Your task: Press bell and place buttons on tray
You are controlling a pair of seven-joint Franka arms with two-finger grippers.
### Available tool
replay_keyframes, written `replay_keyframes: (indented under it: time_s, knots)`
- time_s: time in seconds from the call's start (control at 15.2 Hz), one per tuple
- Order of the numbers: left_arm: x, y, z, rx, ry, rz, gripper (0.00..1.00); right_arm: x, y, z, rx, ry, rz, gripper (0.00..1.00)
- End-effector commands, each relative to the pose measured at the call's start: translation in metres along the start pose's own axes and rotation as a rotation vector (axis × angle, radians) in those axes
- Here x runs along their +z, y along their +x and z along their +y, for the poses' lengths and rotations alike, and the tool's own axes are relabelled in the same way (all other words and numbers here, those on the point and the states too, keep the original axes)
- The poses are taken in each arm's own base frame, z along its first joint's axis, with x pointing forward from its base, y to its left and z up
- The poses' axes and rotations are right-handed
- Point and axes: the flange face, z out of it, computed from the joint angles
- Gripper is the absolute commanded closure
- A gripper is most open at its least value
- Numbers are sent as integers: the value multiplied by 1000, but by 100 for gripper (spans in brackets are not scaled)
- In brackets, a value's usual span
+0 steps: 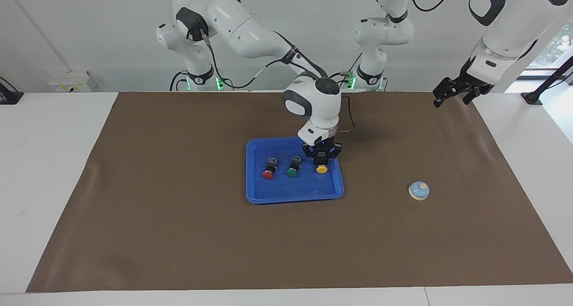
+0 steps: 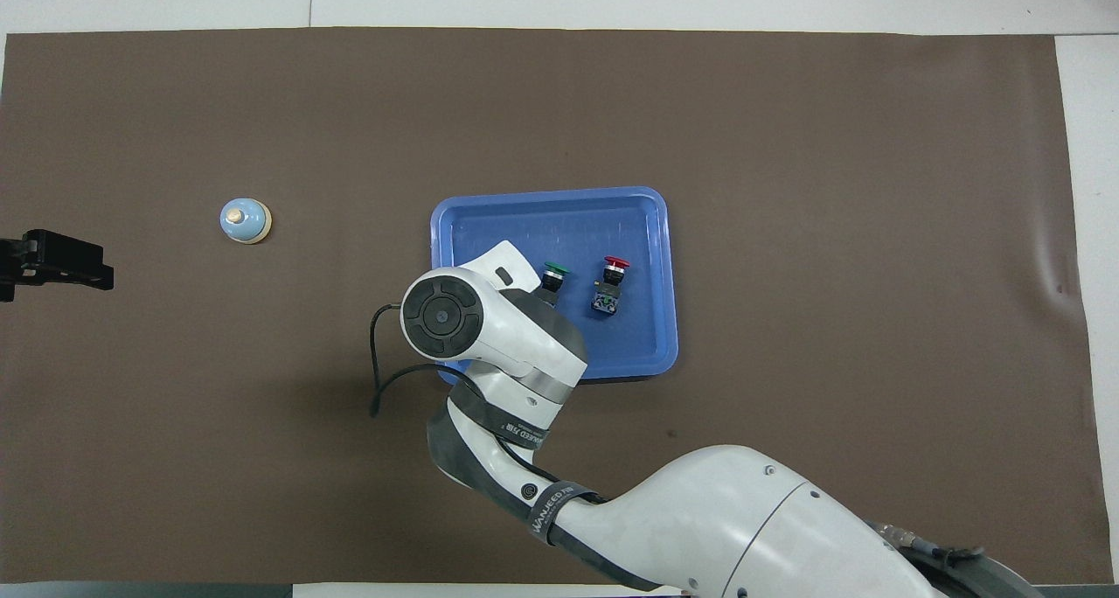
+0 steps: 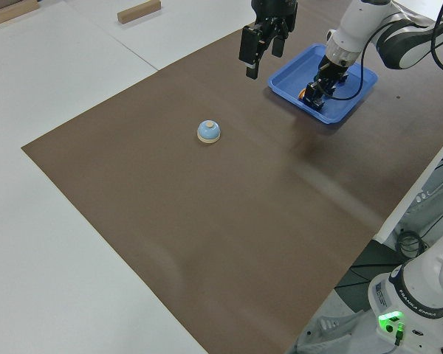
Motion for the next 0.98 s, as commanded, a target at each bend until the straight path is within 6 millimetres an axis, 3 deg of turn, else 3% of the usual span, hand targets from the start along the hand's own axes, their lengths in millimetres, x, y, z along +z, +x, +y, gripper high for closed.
replay_keyframes:
  time_s: [0.0, 0.07, 0.13, 0.26, 0.46, 0.66, 0.72, 0.92]
  knots:
    - [-1, -9, -1, -6, 1, -6, 0, 16, 5, 4, 23, -16, -2, 100]
    - [-1, -9, -1, -6, 1, -6, 0, 13, 7, 5, 29, -13, 1, 42]
    - [-1, -9, -1, -6, 1, -6, 0, 9, 8, 5, 32, -12, 3, 0]
    - [-1, -9, -1, -6, 1, -6, 0, -10, 15, 9, 58, -20, 2, 0]
    - [-1, -9, -1, -6, 1, -6, 0, -57, 32, 11, 136, -8, -47, 0]
    - [-1, -9, -1, -6, 1, -6, 0, -106, 62, 36, 217, -17, -79, 0]
    - [-1, -9, -1, -6, 1, -6, 0, -127, 74, 50, 248, -2, -74, 0]
    - [-1, -9, -1, -6, 1, -6, 0, -189, 110, 119, 297, -24, -83, 0]
